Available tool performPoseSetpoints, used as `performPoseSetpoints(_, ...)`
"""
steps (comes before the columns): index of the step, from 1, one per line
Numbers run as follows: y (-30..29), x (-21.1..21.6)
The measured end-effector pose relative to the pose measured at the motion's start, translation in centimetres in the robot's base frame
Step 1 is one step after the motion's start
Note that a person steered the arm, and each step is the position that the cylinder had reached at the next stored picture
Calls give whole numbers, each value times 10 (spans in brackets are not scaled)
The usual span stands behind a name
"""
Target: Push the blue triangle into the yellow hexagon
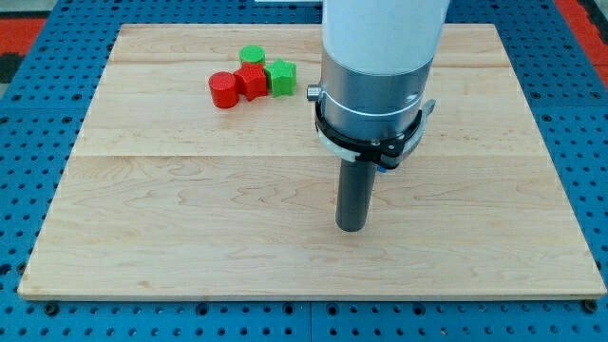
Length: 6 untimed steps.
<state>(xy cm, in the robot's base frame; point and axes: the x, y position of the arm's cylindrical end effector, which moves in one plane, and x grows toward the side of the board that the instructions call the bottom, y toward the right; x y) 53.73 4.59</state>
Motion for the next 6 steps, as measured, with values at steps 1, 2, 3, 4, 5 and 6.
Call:
performPoseSetpoints(1,0,-5)
performPoseSetpoints(2,0,-10)
performPoseSetpoints(3,0,-21)
performPoseSetpoints(4,0,-31)
performPoseSetpoints(5,0,-37)
performPoseSetpoints(6,0,-44)
